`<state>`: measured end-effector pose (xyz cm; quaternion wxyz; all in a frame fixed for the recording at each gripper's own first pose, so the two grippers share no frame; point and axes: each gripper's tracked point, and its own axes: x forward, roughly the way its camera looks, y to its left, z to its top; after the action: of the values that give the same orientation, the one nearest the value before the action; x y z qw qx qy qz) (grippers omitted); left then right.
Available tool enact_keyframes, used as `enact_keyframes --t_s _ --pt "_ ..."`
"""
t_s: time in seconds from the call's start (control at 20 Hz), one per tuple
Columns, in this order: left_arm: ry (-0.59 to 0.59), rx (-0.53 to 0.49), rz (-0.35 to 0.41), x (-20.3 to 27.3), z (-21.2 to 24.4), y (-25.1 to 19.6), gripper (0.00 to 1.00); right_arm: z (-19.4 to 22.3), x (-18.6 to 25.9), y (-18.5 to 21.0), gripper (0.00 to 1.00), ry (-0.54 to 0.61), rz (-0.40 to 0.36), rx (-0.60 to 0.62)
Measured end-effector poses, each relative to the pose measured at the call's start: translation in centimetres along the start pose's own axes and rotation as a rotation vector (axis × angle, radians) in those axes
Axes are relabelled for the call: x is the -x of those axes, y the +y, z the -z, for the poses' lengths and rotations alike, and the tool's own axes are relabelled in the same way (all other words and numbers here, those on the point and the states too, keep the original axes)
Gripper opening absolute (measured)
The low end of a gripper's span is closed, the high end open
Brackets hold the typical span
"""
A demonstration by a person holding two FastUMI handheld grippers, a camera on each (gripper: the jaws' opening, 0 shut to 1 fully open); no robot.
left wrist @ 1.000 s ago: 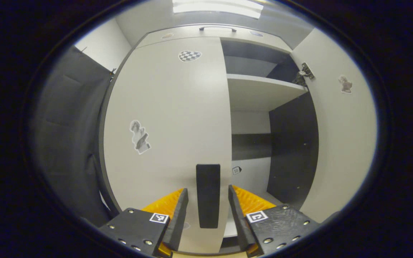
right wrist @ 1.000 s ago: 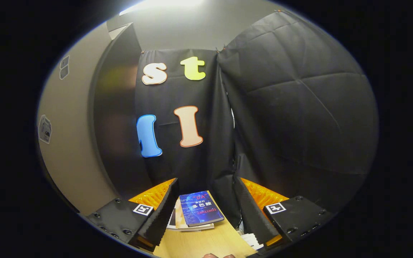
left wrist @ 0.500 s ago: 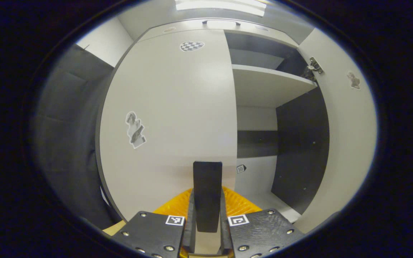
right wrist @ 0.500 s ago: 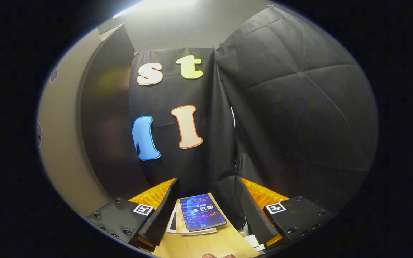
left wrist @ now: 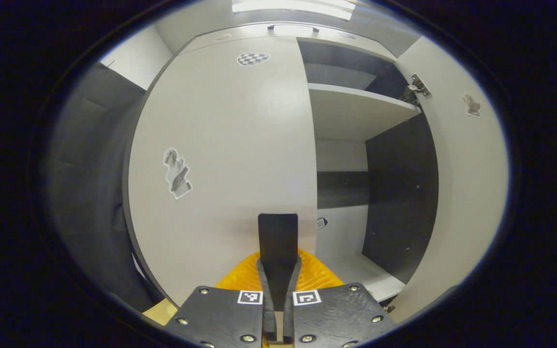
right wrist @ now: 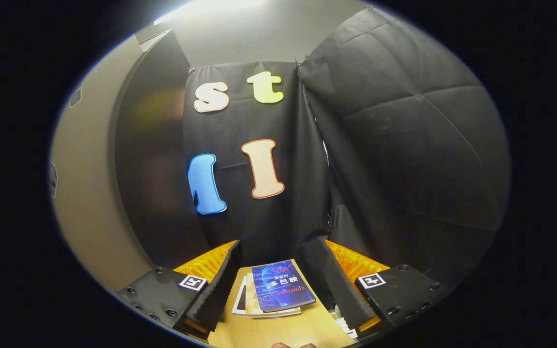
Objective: Open the right door of the double-door shoe cabinet with the right hand, and open the left door with the left hand.
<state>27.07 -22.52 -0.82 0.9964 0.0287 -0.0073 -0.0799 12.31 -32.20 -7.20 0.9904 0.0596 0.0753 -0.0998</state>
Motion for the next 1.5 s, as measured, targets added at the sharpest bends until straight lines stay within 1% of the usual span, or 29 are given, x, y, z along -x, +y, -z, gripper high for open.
enact_keyframes --t_s 0.05,0.1,0.15,0.25,0.45,0.6,0.8,0.85,0.9,0.95,1.05,1.1,1.15,1.2,1.35,1.5 --pt "-0.005 0.003 0.002 0.1 0.0 0.0 0.02 0.1 0.2 0.0 0.98 0.001 -0.003 -0.001" --pt "0.0 0.003 0.004 0.3 0.1 0.0 0.03 0.3 0.3 -0.1 0.98 0.003 -0.005 -0.003" --pt "-0.002 0.008 0.005 0.2 0.1 0.0 0.02 0.4 0.6 -0.1 0.98 0.004 -0.006 -0.005" --pt "0.003 0.0 0.003 0.3 0.2 0.0 0.03 0.9 1.0 -0.3 0.98 0.014 -0.007 -0.009" --pt "0.012 -0.004 0.004 0.9 0.2 0.1 0.03 1.7 2.5 -0.6 0.98 0.033 0.013 -0.032" --pt "0.026 -0.003 0.038 1.6 0.2 0.4 0.03 1.9 3.8 -0.6 0.98 0.03 0.037 -0.049" --pt "0.035 0.012 0.085 3.4 0.2 1.2 0.03 2.6 5.7 1.5 0.98 0.037 0.049 -0.068" --pt "0.038 0.011 0.096 3.8 0.2 1.4 0.03 2.3 6.4 2.3 0.92 0.03 0.047 -0.066" --pt "0.042 0.008 0.106 4.2 0.3 1.5 0.04 2.2 7.1 2.9 0.92 0.025 0.048 -0.054" --pt "0.049 0.004 0.115 4.6 0.2 1.7 0.03 2.1 7.9 3.3 0.98 0.02 0.057 -0.036" --pt "0.057 0.005 0.139 5.3 0.2 1.8 0.03 1.8 9.4 4.0 0.98 0.007 0.077 -0.01" --pt "0.057 0.008 0.153 5.4 0.2 1.8 0.03 1.6 10.3 4.5 0.92 -0.002 0.083 -0.008" --pt "0.055 0.012 0.166 5.8 0.4 2.0 0.03 1.5 11.0 4.8 0.92 -0.007 0.09 -0.01" --pt "0.054 0.016 0.179 6.2 0.5 2.1 0.03 1.7 11.8 5.2 0.98 -0.002 0.094 -0.016" --pt "0.039 0.024 0.21 6.6 0.4 2.3 0.04 3.4 14.4 6.6 0.98 0.036 0.103 -0.02" --pt "0.019 0.035 0.24 6.9 0.2 2.5 0.03 4.3 16.7 7.2 0.98 0.041 0.133 0.005"
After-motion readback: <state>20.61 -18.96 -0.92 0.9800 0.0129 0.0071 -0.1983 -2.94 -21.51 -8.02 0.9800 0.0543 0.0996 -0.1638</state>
